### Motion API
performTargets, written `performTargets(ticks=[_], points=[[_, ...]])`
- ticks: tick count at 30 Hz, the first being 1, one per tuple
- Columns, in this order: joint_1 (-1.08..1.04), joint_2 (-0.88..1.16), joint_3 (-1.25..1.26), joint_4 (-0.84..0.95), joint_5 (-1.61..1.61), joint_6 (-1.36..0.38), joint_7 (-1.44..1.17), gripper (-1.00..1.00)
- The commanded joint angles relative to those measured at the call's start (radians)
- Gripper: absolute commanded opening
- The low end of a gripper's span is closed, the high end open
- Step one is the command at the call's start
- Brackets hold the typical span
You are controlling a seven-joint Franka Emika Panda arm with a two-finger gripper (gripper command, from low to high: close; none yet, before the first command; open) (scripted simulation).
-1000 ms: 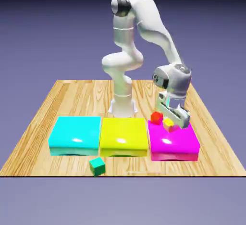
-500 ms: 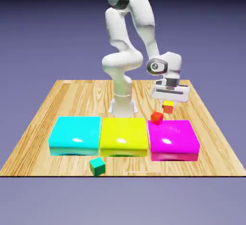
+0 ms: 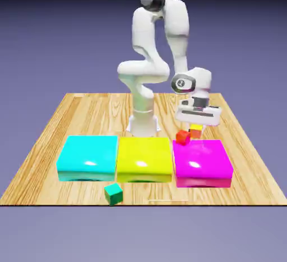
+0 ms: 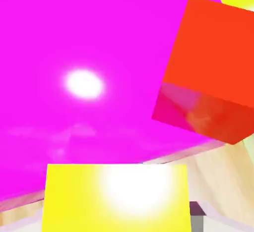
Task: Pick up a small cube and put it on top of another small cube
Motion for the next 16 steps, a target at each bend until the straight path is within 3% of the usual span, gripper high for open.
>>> performTargets(ticks=[1, 16], points=[[-0.036, 0.003, 0.035, 0.001, 0.000, 0.010, 0.001, -1.00], [-0.561, 0.040, 0.550, 0.019, 0.008, 0.163, 0.013, -1.00]])
